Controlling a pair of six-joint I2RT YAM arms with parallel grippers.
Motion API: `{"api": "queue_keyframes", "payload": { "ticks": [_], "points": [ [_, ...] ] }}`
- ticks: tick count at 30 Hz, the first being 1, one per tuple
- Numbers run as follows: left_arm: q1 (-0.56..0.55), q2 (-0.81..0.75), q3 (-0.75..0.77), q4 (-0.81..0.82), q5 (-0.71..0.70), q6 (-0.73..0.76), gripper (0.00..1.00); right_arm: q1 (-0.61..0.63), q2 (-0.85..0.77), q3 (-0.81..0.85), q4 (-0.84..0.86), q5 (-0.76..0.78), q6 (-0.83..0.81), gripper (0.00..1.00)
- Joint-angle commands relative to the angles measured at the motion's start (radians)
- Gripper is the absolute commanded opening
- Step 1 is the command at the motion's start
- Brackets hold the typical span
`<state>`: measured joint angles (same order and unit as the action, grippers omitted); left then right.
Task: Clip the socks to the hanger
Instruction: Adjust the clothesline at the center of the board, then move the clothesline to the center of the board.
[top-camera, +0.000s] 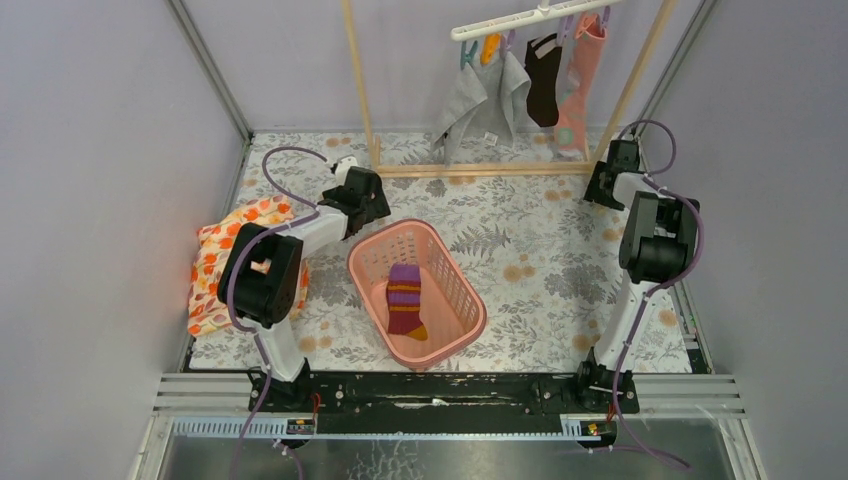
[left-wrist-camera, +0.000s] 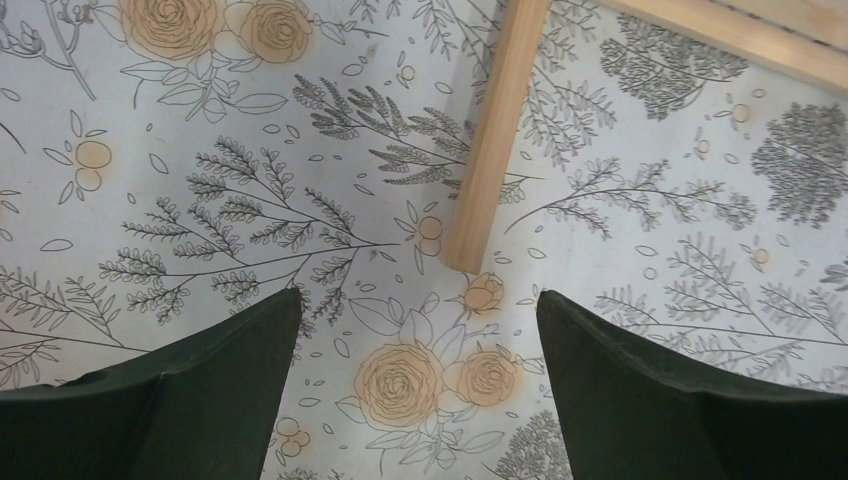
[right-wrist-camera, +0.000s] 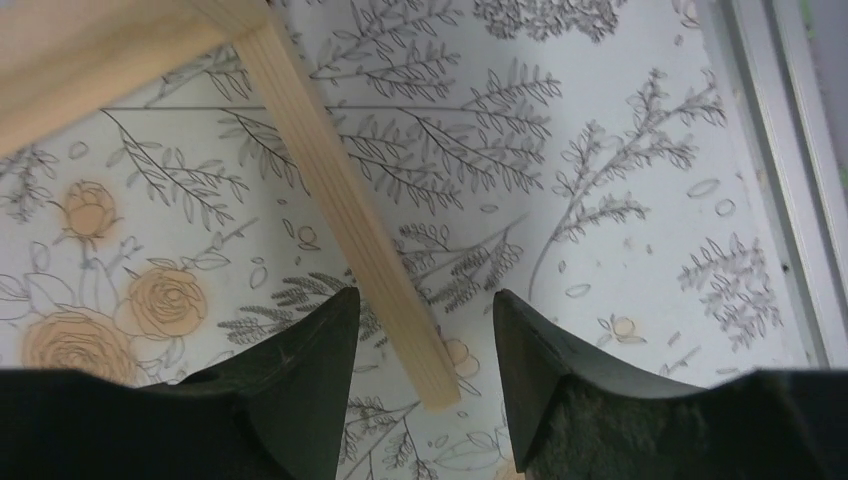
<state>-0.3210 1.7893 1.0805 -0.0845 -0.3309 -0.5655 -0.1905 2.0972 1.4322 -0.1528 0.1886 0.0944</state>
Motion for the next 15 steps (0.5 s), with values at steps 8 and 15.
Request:
{"api": "queue_keyframes", "payload": {
  "ticks": [8, 15],
  "points": [
    [-0.006, -0.023, 0.024, 0.003, -0.074, 0.033, 0.93, -0.102, 0.026, 0.045, -0.002, -0.38, 0.063, 0.31],
    [-0.006, -0.021, 0.027, 0.007, -0.093, 0.044, 0.93, -0.102, 0.033, 0.014, 0.017, -0.474, 0.087, 0.0]
  ]
}}
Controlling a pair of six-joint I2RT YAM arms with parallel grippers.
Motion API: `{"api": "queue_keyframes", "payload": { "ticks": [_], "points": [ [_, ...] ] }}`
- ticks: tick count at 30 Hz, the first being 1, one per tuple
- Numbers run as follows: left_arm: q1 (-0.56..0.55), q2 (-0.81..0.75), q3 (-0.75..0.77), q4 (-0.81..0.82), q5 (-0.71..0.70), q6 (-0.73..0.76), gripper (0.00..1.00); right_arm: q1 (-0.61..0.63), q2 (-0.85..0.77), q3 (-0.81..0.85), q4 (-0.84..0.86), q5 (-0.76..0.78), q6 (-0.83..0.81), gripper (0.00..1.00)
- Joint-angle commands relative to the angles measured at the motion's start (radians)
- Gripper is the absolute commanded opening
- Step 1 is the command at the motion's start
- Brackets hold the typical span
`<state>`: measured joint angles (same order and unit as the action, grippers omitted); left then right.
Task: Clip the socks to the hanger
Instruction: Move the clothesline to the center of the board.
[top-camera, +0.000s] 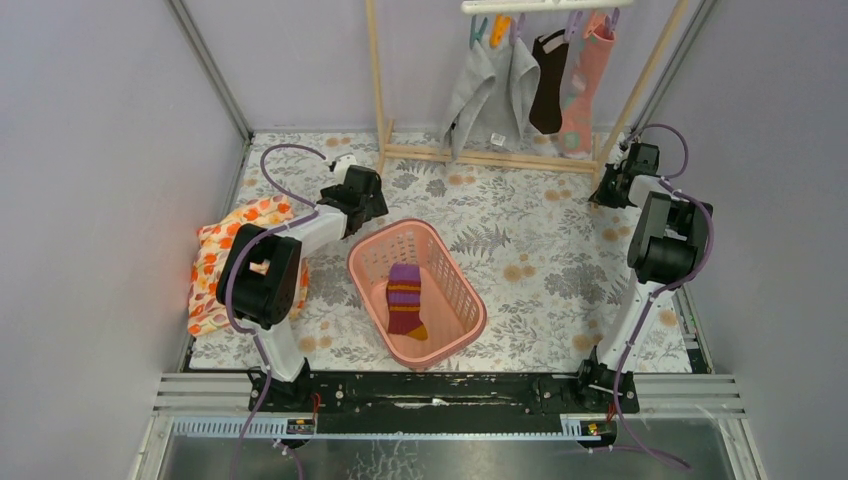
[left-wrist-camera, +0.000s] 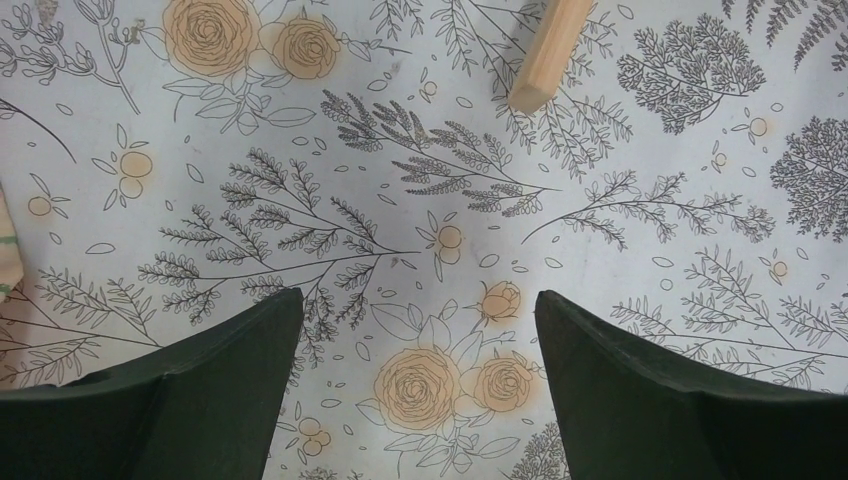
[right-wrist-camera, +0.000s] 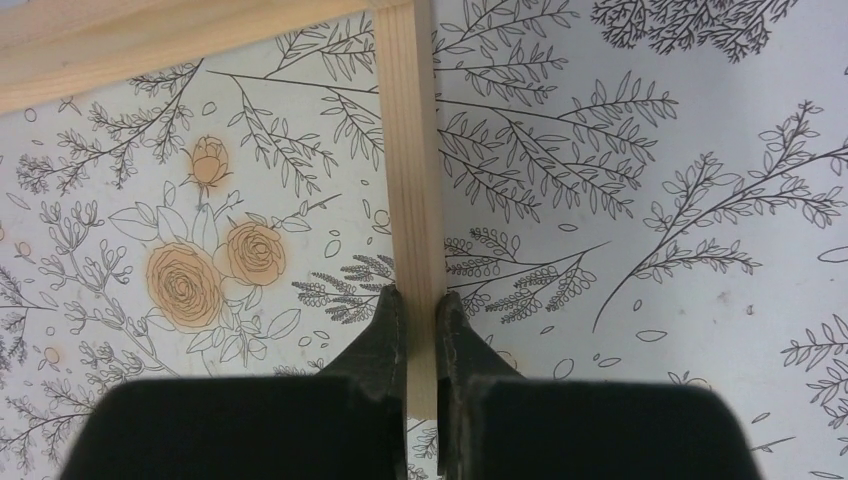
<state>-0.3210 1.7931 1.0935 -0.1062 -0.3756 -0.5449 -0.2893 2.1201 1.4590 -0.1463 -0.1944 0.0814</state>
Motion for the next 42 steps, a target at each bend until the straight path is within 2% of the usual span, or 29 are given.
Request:
{"api": "queue_keyframes", "payload": {
  "ticks": [1, 10, 12, 18, 22, 28, 34, 36, 38, 40, 41, 42],
  "points": [
    [-0.004, -0.02, 0.02, 0.027, -0.06, 0.027, 0.93, -0.004, 0.011, -0.017, 0.011, -0.092, 0.108, 0.0],
    [0.027, 0.049, 0.108, 0.122, -0.053, 0.091, 0.91, -0.004, 0.001, -0.012, -0.009, -0.048, 0.104, 0.0],
    [0.035, 0.104, 0.184, 0.121, -0.033, 0.135, 0.91, -0.004, -0.006, -0.011, -0.012, -0.049, 0.106, 0.0],
    [0.045, 0.315, 0.505, -0.066, 0.017, 0.267, 0.91, -0.004, -0.027, -0.015, -0.018, -0.031, 0.093, 0.0],
    [0.065, 0.395, 0.606, -0.115, 0.042, 0.291, 0.8, -0.004, -0.027, -0.011, -0.018, -0.042, 0.099, 0.0],
    [0.082, 0.441, 0.62, -0.14, 0.062, 0.286, 0.7, -0.004, -0.044, -0.025, -0.013, -0.035, 0.099, 0.0],
    [0.085, 0.487, 0.621, -0.176, 0.111, 0.258, 0.68, -0.004, -0.066, -0.054, 0.006, -0.097, 0.139, 0.0],
    [0.085, 0.492, 0.614, -0.177, 0.128, 0.246, 0.64, -0.004, -0.075, -0.067, 0.011, -0.098, 0.142, 0.0],
    [0.085, 0.495, 0.61, -0.178, 0.136, 0.24, 0.55, -0.003, -0.08, -0.08, 0.012, -0.098, 0.144, 0.0],
    [0.086, 0.501, 0.609, -0.189, 0.149, 0.242, 0.42, -0.003, -0.079, -0.091, 0.014, -0.099, 0.148, 0.0],
    [0.085, 0.503, 0.608, -0.196, 0.159, 0.24, 0.3, -0.002, -0.079, -0.095, 0.014, -0.104, 0.15, 0.0],
    [0.085, 0.503, 0.604, -0.204, 0.166, 0.233, 0.23, -0.002, -0.078, -0.101, 0.018, -0.111, 0.152, 0.0]
  ]
}}
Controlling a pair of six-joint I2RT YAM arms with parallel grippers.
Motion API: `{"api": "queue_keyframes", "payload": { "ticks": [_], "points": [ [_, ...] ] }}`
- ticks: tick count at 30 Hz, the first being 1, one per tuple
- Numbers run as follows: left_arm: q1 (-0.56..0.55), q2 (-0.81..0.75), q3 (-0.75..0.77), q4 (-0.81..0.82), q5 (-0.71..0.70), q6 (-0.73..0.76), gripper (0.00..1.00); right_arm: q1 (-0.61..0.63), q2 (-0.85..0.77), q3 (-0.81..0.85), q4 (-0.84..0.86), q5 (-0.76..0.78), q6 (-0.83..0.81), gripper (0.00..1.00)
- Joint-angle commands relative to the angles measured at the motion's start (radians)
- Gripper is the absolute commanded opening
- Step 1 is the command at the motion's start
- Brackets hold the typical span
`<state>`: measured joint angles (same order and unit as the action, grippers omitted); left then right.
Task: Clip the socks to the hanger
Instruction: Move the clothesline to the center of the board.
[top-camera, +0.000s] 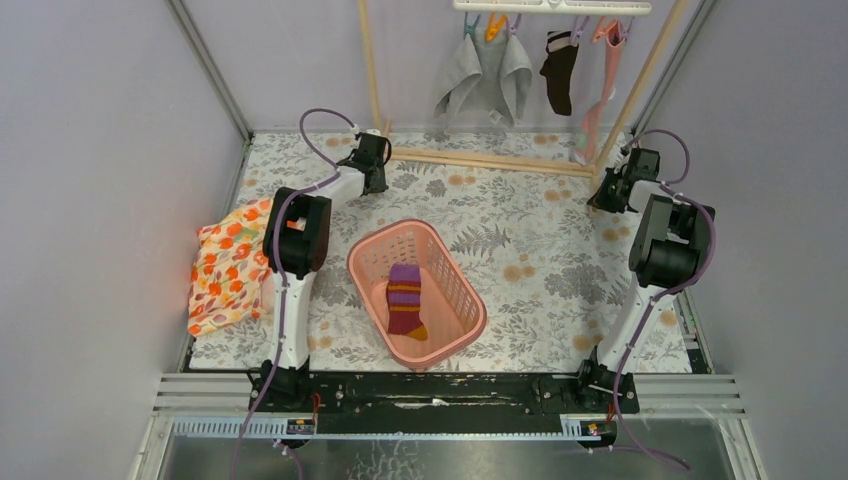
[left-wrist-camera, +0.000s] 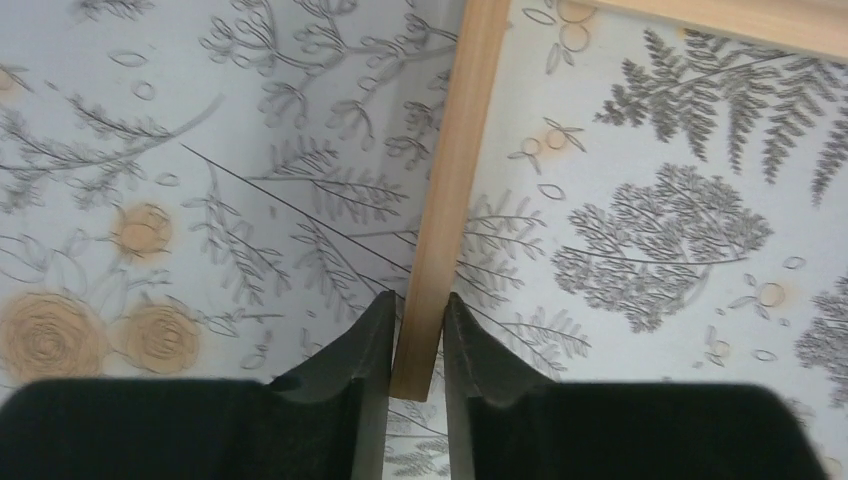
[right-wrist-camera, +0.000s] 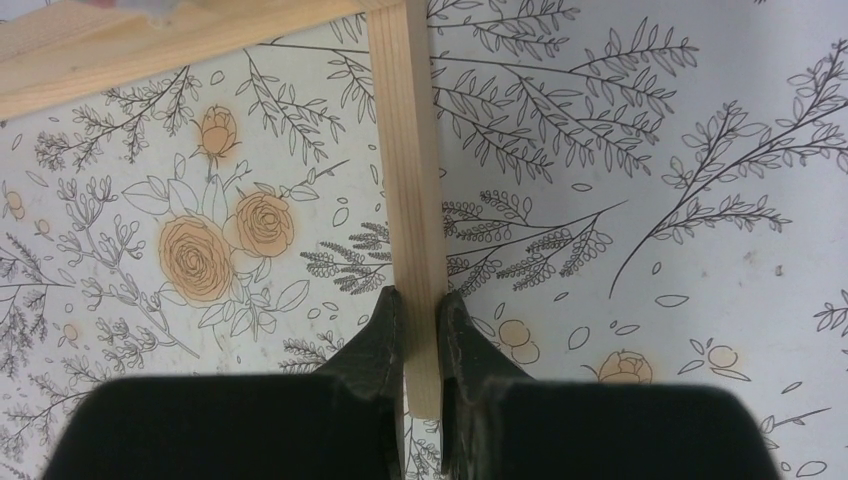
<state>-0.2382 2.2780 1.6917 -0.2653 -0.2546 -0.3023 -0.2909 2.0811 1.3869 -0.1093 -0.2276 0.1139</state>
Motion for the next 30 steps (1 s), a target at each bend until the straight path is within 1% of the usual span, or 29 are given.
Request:
{"api": "queue_keyframes", "payload": {
  "ticks": [1, 3, 5, 7, 12, 19, 23, 30],
  "points": [
    [0.002, 0.013, -0.007, -0.046, 0.053, -0.016, 0.18, 0.0, -0.039, -0.035, -0.016, -0.087, 0.123, 0.0],
    [0.002, -0.002, -0.041, -0.042, 0.053, -0.029, 0.12, 0.0, -0.044, -0.051, -0.005, -0.112, 0.135, 0.0],
    [0.002, -0.026, -0.086, -0.026, 0.05, -0.035, 0.03, 0.006, -0.055, -0.076, 0.008, -0.129, 0.147, 0.0],
    [0.002, -0.059, -0.141, -0.003, 0.044, -0.041, 0.0, 0.018, -0.071, -0.106, 0.018, -0.128, 0.147, 0.0],
    [0.0, -0.162, -0.298, 0.054, 0.017, -0.066, 0.0, 0.067, -0.085, -0.158, 0.017, -0.122, 0.134, 0.0],
    [0.0, -0.292, -0.451, 0.071, -0.028, -0.089, 0.0, 0.166, -0.137, -0.214, -0.014, -0.07, 0.103, 0.0],
    [0.0, -0.349, -0.49, 0.042, -0.079, -0.108, 0.0, 0.21, -0.19, -0.269, -0.011, -0.066, 0.104, 0.0],
    [0.002, -0.399, -0.547, 0.031, -0.099, -0.123, 0.0, 0.266, -0.279, -0.399, 0.048, -0.126, 0.159, 0.0]
  ]
}}
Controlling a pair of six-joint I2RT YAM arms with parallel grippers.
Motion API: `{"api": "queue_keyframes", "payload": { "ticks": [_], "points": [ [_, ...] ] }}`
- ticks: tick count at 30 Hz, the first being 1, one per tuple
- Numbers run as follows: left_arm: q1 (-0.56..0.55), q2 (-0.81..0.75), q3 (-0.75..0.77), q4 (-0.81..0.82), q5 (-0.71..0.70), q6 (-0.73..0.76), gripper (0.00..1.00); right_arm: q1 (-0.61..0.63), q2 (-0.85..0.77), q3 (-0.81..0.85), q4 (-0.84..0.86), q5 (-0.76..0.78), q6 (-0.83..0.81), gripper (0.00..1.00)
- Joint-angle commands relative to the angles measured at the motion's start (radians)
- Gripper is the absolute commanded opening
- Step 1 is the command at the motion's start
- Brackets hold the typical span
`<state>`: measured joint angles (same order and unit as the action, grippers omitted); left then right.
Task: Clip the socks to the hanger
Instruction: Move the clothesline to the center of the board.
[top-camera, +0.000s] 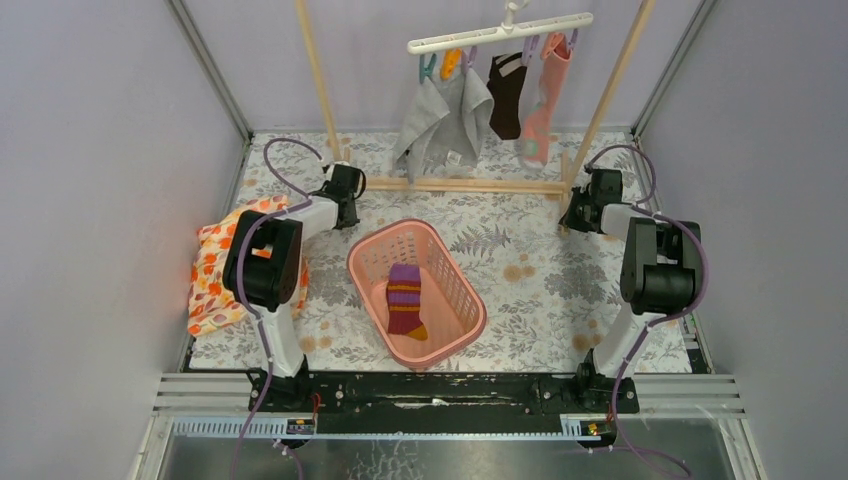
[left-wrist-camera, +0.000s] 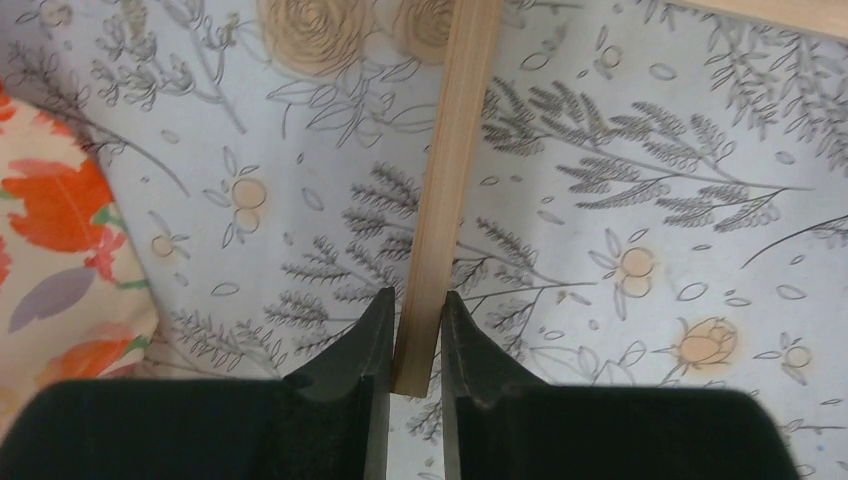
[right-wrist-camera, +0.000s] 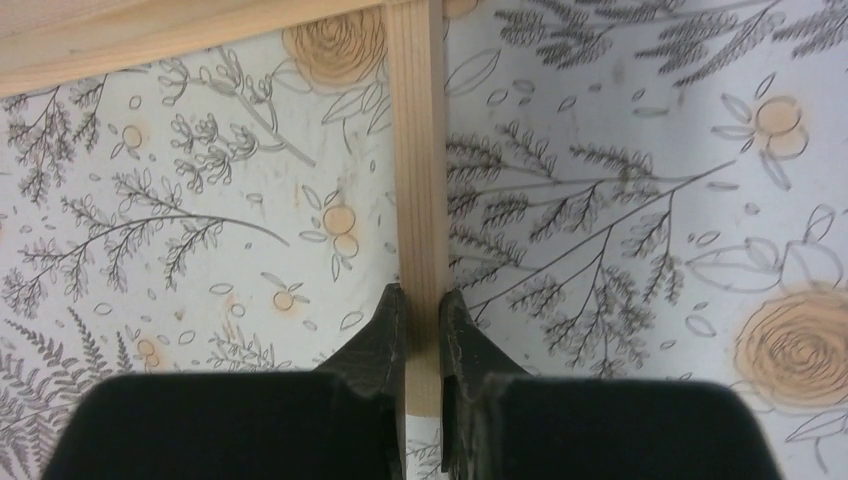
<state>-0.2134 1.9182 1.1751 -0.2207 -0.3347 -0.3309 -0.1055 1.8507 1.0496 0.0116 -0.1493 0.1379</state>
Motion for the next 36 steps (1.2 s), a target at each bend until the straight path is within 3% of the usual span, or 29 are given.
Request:
{"api": "queue_keyframes", "payload": {
  "ticks": [1, 18, 20, 24, 25, 26, 27, 30, 36],
  "points": [
    [-0.023, -0.049, -0.041, -0.01, -0.019, -0.1, 0.0, 0.084, -0.056, -0.073, -0.069, -0.209, 0.14, 0.0],
    [-0.029, -0.266, -0.282, 0.038, -0.137, -0.145, 0.02, 0.101, -0.17, -0.257, 0.086, -0.292, 0.221, 0.0],
    [-0.029, -0.276, -0.287, 0.039, -0.155, -0.152, 0.11, 0.101, -0.186, -0.262, 0.09, -0.278, 0.224, 0.0],
    [-0.028, -0.27, -0.273, 0.03, -0.188, -0.173, 0.26, 0.1, -0.209, -0.267, 0.094, -0.259, 0.226, 0.13],
    [-0.029, -0.267, -0.269, 0.029, -0.195, -0.179, 0.4, 0.101, -0.214, -0.268, 0.094, -0.252, 0.227, 0.17],
    [-0.029, -0.268, -0.267, 0.027, -0.204, -0.183, 0.45, 0.101, -0.219, -0.27, 0.096, -0.245, 0.228, 0.22],
    [-0.028, -0.271, -0.265, 0.029, -0.21, -0.189, 0.57, 0.101, -0.225, -0.27, 0.098, -0.238, 0.228, 0.28],
    [-0.029, -0.28, -0.263, 0.034, -0.228, -0.192, 0.75, 0.101, -0.23, -0.27, 0.105, -0.226, 0.231, 0.42],
    [-0.027, -0.304, -0.25, 0.044, -0.259, -0.199, 0.9, 0.101, -0.214, -0.251, 0.111, -0.209, 0.236, 0.49]
  ]
}}
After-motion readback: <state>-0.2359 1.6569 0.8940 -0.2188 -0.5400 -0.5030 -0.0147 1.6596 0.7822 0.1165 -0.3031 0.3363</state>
